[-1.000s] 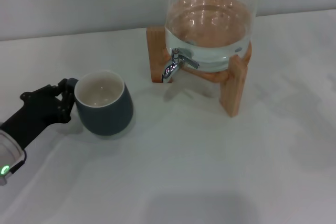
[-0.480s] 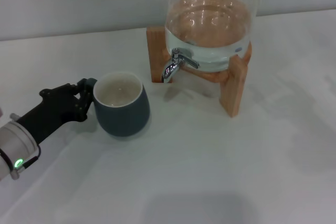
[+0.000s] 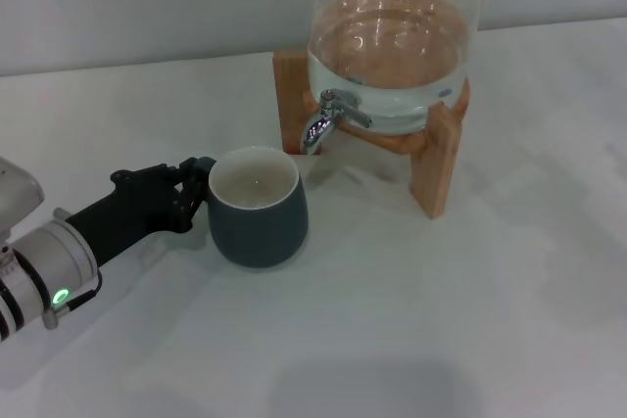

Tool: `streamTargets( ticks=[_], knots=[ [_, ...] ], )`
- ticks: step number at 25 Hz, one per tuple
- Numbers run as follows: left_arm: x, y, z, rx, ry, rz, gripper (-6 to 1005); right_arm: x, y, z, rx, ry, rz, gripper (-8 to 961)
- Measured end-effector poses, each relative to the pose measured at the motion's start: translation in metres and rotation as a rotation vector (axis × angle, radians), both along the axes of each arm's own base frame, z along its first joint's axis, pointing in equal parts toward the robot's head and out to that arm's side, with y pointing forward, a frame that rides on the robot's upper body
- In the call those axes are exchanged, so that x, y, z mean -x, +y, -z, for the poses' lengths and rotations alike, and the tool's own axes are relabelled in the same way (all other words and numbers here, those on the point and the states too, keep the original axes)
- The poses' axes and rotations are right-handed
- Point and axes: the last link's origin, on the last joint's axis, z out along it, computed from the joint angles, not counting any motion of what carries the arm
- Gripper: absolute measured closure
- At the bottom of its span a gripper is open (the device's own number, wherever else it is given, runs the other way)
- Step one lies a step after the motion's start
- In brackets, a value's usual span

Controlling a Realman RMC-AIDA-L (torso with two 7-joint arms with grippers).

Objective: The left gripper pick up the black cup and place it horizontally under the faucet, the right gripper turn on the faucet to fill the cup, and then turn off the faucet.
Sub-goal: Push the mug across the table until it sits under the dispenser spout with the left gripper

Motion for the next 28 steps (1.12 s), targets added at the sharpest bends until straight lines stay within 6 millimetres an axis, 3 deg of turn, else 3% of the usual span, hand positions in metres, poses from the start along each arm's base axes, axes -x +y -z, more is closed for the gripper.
streamTargets(
  ticks=[28],
  knots=[
    [-0.021,0.014,0.011,0.052,0.03,0.012,847,0.001,0.0,0.003,0.01,0.002,-0.009,266]
  ],
)
